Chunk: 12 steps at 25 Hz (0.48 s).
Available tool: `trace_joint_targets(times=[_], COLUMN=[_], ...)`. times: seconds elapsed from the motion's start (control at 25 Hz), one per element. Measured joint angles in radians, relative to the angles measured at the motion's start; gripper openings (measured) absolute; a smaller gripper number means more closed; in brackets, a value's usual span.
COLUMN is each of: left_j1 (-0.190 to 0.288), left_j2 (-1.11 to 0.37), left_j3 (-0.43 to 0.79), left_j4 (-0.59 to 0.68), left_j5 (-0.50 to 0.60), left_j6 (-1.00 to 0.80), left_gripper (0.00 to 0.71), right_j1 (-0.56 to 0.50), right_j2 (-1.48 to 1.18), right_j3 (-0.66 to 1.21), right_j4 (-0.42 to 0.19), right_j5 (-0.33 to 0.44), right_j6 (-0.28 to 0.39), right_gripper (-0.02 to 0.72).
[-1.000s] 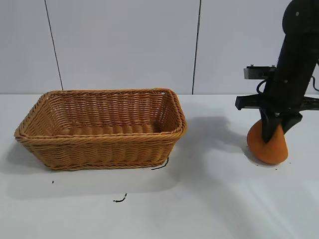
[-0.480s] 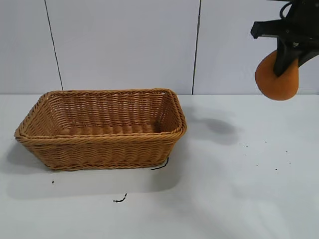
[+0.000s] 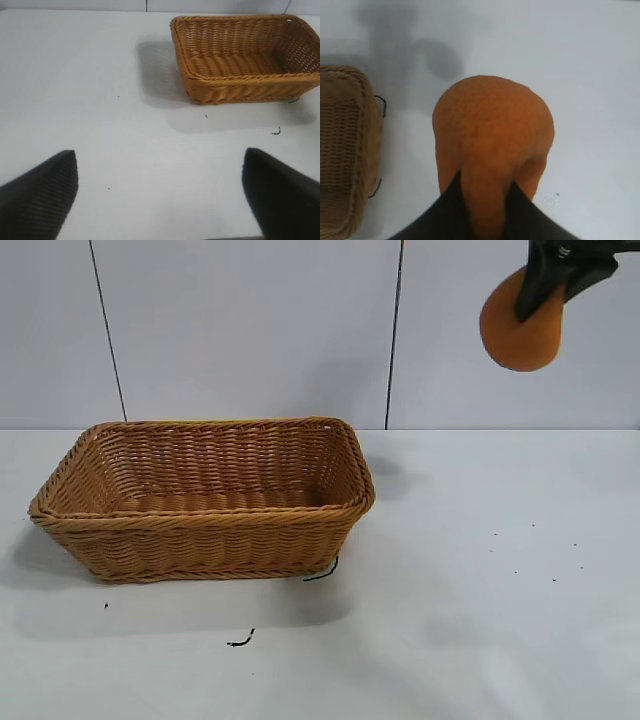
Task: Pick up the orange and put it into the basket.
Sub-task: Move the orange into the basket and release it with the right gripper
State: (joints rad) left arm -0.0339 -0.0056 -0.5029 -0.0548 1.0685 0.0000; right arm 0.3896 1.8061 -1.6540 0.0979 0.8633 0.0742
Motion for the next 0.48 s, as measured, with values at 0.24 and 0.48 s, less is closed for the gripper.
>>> trace_joint_targets(times=[0.24, 0.48], left_j1=[0.0, 0.0], left_j2=[0.0, 0.0], left_j3=[0.0, 0.0], left_j4=[0.0, 0.0], left_j5=[0.0, 0.0], left_j6=[0.0, 0.0], left_gripper=[0.639, 0.639], right_j1=[0.17, 0.236], right_j2=[0.039, 0.183], right_j3=[-0.002, -0.004], right_j4=[0.006, 0.008], right_j5=[-0.129, -0.241], right_j6=[0.002, 0.003], right_gripper=[0.067, 0.067])
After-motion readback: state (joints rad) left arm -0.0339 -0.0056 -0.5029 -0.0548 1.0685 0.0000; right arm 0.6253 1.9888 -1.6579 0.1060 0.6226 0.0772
